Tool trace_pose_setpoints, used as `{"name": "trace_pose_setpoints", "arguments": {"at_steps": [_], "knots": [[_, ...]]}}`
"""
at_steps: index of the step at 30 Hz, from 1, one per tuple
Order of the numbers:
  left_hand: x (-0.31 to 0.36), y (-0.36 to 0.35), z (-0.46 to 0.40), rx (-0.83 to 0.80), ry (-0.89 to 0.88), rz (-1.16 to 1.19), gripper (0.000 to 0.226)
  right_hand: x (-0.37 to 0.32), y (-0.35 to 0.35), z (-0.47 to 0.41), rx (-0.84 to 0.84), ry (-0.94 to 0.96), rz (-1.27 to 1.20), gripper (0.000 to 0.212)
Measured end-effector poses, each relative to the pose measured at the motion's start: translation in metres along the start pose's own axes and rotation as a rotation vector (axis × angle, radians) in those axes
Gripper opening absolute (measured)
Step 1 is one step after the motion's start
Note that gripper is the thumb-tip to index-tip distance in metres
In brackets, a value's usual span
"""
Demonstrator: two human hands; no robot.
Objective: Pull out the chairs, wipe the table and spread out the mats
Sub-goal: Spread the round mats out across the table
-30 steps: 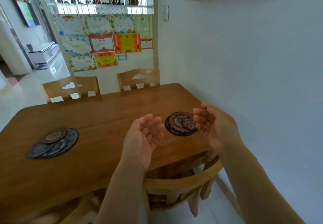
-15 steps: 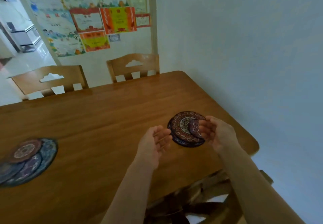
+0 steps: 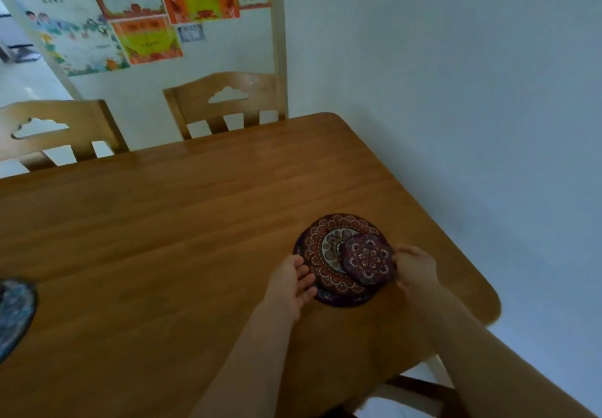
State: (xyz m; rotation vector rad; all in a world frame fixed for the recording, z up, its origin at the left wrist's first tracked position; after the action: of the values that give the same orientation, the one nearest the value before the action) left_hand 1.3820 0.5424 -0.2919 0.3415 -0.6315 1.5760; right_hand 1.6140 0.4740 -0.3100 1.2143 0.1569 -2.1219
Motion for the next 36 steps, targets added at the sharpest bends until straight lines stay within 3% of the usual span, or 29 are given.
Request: {"name": "trace_pose_setpoints", "arguments": {"at_steps": [4, 8, 14, 17, 20, 28, 36], "knots": [[0.000, -0.006, -0.014, 0.053, -0.002, -0.024, 0.042, 0.006, -0.009, -0.033, 0.009, -0.006, 0.220, 0.044], [-0.001, -0.012, -0.020, 0.058, 0.009, -0.014, 0.046, -0.004, -0.017, -0.031, 0.008, 0.064, 0.432, 0.015], [0.000, -0.011, -0.024, 0.054, -0.006, 0.016, 0.046, -0.018, -0.020, -0.024, -0.023, 0.205, 0.603, 0.007], [0.003, -0.002, -0.024, 0.057, -0.006, 0.035, 0.041, -0.037, -0.036, -0.006, -0.087, 0.396, 0.508, 0.004], [0.011, 0.017, -0.020, 0.058, -0.019, 0.079, 0.036, -0.052, -0.065, 0.019, -0.160, 0.398, 0.320, 0.009], [0.062, 0.145, -0.006, 0.180, -0.127, 0.212, 0.022, -0.047, -0.197, 0.104, -0.457, 0.272, 0.154, 0.014], [0.113, 0.323, -0.005, 0.396, -0.209, 0.320, 0.015, -0.006, -0.327, 0.187, -0.585, 0.187, 0.210, 0.015]]}}
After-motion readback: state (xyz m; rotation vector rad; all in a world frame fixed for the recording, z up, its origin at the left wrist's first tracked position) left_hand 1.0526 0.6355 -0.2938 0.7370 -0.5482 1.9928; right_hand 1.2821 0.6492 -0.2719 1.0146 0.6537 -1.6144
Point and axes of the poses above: each hand's wrist, its own z-axis away from the middle knuckle, its own y-axis out of the back of the hand, x = y × z, the point moved 6 cm from there along -z, towards the middle knuckle
